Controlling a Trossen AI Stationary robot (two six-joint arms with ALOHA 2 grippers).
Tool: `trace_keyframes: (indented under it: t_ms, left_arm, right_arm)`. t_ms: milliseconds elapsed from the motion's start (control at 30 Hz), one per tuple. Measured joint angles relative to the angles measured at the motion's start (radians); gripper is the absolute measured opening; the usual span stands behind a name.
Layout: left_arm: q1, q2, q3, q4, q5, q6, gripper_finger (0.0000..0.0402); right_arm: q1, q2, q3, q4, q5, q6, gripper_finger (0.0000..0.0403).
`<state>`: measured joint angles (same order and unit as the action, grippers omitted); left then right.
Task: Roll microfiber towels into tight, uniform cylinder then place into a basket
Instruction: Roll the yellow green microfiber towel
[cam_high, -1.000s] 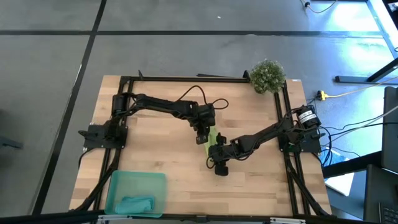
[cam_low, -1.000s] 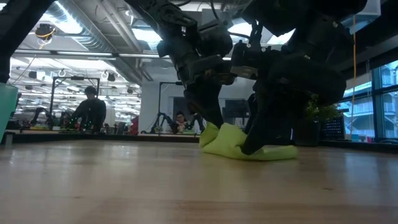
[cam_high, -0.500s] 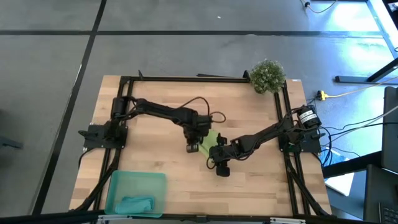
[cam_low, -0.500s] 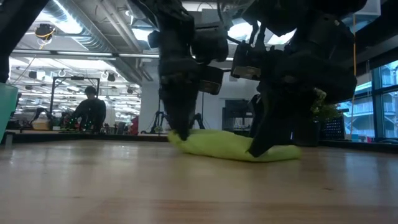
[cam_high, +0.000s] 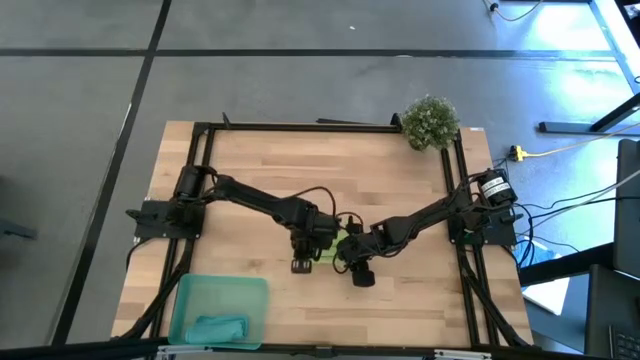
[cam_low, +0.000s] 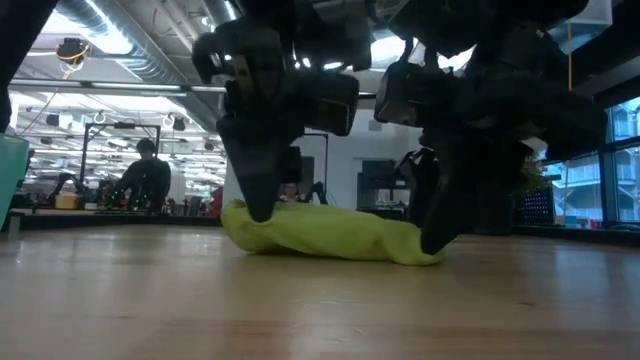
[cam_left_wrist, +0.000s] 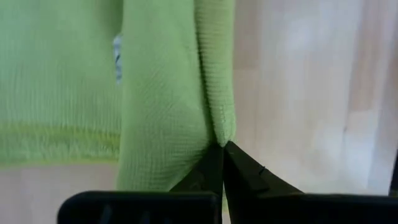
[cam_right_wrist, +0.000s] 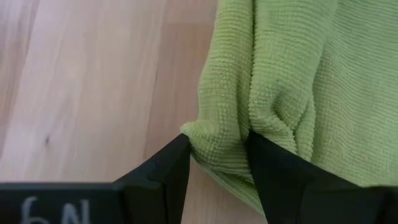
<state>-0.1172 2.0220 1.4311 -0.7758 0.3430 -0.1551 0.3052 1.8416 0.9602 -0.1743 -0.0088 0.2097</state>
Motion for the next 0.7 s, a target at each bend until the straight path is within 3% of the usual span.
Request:
trace_keyframes:
  t_ms: [233,400,700]
  left_arm:
    - [0.025,-0.002,0.063,0.036,-0.027,-0.018,0.0000]
    - [0.081,-0.002,0.071,0.079,0.053,-0.063,0.0000]
    - [0.167,-0.002,0.071,0.118,0.034,-0.145,0.0000]
  right_arm:
    - [0.000,0.000,-0.001,-0.007,-0.049,-0.030,0.0161]
    - [0.000,0.000,-0.001,-0.016,-0.049,-0.032,0.0161]
    - [0.000,0.001,-0.001,-0.022,-0.049,-0.060,0.0161]
